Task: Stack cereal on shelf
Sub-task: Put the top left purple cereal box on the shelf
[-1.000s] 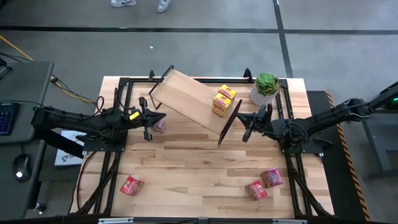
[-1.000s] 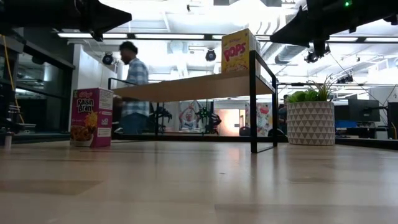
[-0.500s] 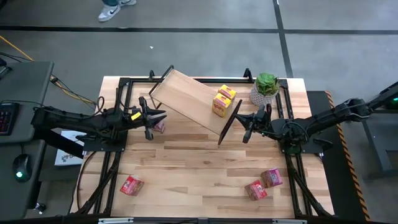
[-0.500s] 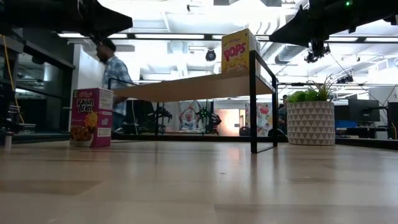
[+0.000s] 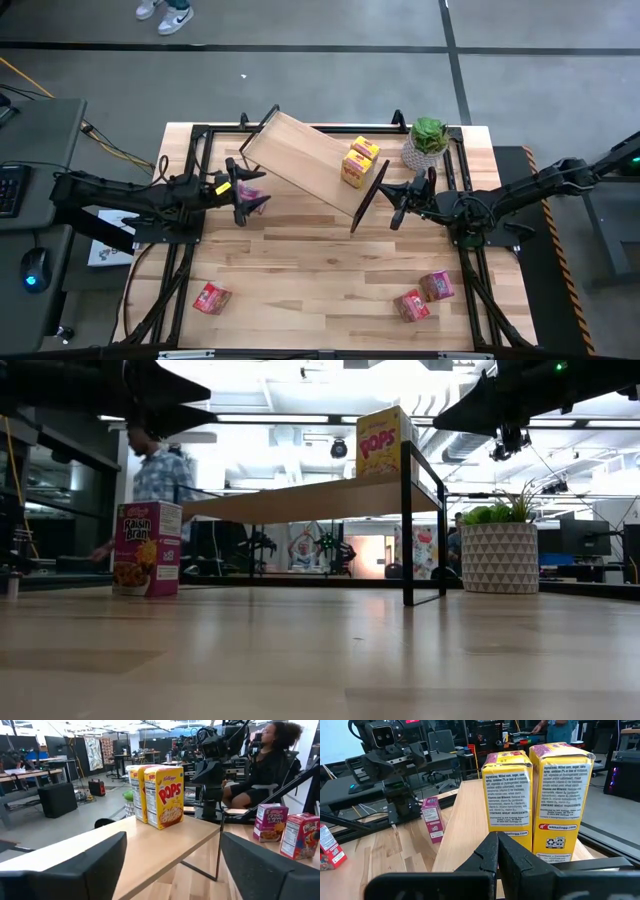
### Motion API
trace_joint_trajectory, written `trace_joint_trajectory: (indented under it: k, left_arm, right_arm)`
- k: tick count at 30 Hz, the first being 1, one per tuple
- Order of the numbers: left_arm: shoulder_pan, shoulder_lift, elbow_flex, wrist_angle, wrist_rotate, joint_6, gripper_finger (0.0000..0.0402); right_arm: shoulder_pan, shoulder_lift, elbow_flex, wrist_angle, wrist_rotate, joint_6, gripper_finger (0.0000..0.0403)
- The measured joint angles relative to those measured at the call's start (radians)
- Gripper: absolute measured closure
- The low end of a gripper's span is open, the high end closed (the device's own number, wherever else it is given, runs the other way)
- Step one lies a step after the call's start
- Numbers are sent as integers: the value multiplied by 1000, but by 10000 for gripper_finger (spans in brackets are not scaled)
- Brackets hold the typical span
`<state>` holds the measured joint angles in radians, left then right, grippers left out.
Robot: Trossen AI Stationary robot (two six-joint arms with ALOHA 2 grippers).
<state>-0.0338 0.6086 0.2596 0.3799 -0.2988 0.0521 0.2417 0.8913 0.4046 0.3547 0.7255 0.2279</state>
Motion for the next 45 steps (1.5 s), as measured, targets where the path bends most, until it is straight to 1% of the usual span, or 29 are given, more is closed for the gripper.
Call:
trace_joint_trajectory:
  k: [3,5,8,12,14,16,18,20,23,29,31,41,45]
  left_arm:
    - [0,0,40,-69,1,-14,72]
    - [1,0,96,-177,1,-15,68]
    - [1,33,222,-434,1,-15,67]
    - [1,118,409,-862,1,-15,66]
    - [1,169,477,-1064,1,-5,66]
    - [1,219,521,-1206,1,17,66]
    - [1,261,540,-1281,1,37,66]
    - [1,300,541,-1315,0,69,66]
    - [1,359,540,-1314,-13,129,66]
    - [1,465,540,-1320,-130,227,66]
    - [4,493,540,-1320,-153,239,66]
    - [76,573,540,-1362,-120,238,66]
    - [80,578,540,-1364,-78,237,66]
  right_arm:
    - [0,0,0,0,0,0,403]
    - [0,0,0,0,0,0,403]
    - [0,0,0,0,0,0,403]
    - [0,0,0,0,1,0,403]
    - [0,0,0,0,1,-1,403]
    - [0,0,0,1,1,-2,403]
    - [0,0,0,0,4,-3,403]
    - [0,0,0,0,4,-3,403]
    - [0,0,0,0,4,-2,403]
    - [0,0,0,-1,4,-2,403]
    - [0,0,0,-10,4,-1,403]
    - [0,0,0,-16,1,4,403]
    - [0,0,0,-18,0,8,403]
